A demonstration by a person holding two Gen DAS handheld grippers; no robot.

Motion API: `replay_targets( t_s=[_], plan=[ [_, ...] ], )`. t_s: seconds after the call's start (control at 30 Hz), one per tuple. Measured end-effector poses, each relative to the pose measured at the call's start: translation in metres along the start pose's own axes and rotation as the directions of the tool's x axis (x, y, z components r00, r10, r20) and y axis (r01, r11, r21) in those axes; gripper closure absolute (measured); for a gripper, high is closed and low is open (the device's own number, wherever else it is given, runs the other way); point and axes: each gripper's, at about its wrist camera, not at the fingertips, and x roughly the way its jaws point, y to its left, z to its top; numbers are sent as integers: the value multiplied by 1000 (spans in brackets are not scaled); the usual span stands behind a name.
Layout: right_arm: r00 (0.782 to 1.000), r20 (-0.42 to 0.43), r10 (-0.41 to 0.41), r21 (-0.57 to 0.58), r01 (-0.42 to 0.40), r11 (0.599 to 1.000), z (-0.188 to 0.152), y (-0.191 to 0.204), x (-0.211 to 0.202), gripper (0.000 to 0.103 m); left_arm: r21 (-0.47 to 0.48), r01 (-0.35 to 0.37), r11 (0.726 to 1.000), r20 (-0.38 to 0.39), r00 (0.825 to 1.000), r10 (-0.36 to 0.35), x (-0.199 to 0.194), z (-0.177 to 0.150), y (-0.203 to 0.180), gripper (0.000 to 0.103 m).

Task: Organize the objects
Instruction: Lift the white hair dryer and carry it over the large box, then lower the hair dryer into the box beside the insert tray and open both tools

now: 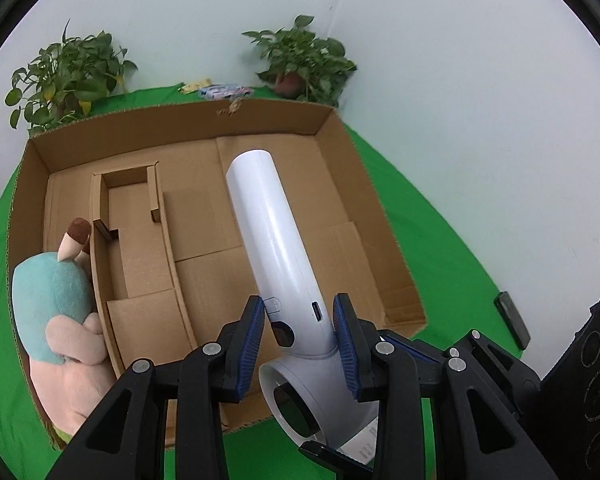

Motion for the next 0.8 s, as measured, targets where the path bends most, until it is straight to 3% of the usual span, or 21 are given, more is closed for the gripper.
replay_targets(
  t_s=[0.23, 0.43, 0.8],
  plan=[
    [993, -99, 66, 93, -57, 994, -21, -15, 41, 41, -35, -63, 997, -92, 994, 60, 51, -16, 36, 71],
    [984, -159, 84, 152, -60, 987, -41, -21, 56, 41, -49, -74, 996, -149, 987, 66, 83, -26, 50, 72],
    [964, -244, 102, 266, -34, 963, -60, -42, 76, 44, -46, -39, 998, -156, 987, 31, 94, -31, 50, 79]
  ],
)
